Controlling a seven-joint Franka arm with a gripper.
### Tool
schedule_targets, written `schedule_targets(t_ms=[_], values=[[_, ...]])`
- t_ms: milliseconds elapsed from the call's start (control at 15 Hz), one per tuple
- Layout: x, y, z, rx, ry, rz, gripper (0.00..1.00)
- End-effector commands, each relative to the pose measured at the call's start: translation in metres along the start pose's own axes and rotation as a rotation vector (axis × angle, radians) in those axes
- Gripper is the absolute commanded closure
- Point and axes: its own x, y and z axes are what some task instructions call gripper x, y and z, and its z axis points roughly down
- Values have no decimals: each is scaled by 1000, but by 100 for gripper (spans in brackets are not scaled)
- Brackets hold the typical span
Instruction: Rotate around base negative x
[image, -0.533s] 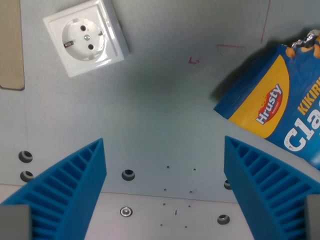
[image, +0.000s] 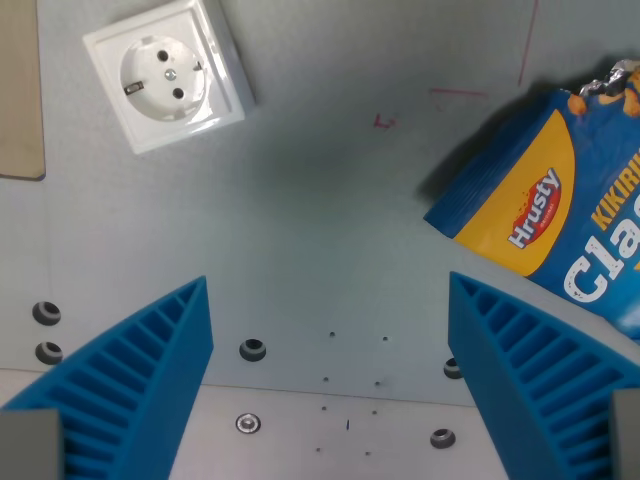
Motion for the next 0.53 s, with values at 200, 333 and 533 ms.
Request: schedule_targets(t_ms=[200,333,533], values=[[0,-1,-1,-138,-18,4,0],[0,-1,-1,-165,-22,5,0],[0,-1,-1,-204,-28,5,0]])
